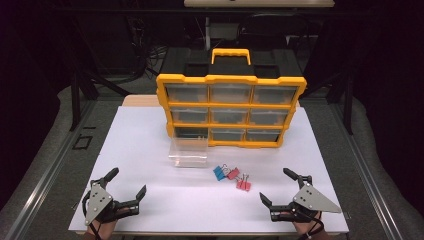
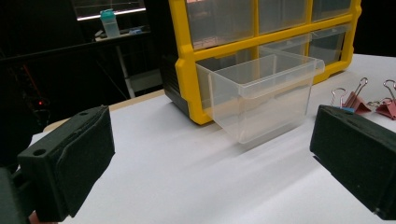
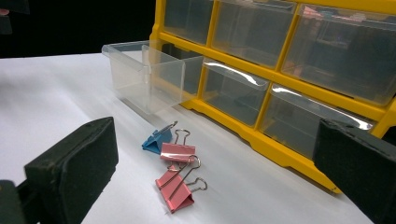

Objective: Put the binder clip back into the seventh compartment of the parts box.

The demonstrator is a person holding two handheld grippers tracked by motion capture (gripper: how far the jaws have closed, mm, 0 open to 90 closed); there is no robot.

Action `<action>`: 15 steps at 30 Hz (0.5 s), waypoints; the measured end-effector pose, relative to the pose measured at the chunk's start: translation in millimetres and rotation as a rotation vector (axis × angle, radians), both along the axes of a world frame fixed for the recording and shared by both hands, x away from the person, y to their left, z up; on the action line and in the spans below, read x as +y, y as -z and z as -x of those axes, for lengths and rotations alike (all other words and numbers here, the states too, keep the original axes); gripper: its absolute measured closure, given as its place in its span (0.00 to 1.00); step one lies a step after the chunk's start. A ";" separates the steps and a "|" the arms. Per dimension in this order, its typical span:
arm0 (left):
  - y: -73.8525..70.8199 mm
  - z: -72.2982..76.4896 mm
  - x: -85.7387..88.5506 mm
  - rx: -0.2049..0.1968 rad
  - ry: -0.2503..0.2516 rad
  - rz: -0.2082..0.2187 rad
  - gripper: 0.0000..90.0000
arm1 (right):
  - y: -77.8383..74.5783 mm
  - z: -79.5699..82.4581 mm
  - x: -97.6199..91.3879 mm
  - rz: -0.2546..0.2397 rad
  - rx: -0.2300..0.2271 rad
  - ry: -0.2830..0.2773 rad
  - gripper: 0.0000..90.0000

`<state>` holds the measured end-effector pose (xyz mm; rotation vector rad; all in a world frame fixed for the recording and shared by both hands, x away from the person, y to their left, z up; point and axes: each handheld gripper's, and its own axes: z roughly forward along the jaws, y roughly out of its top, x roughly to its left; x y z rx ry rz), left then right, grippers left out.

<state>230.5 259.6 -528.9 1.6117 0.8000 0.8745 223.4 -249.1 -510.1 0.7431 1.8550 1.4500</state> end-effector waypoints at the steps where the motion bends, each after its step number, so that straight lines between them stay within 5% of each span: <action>1: 0.0 0.0 0.0 0.000 0.000 0.000 0.00 | 0.0 0.0 0.0 0.000 0.001 0.000 0.00; 15: 0.8 -0.4 0.1 0.009 0.003 -0.007 0.00 | 1.5 -4.2 3.1 0.018 0.040 -0.011 0.00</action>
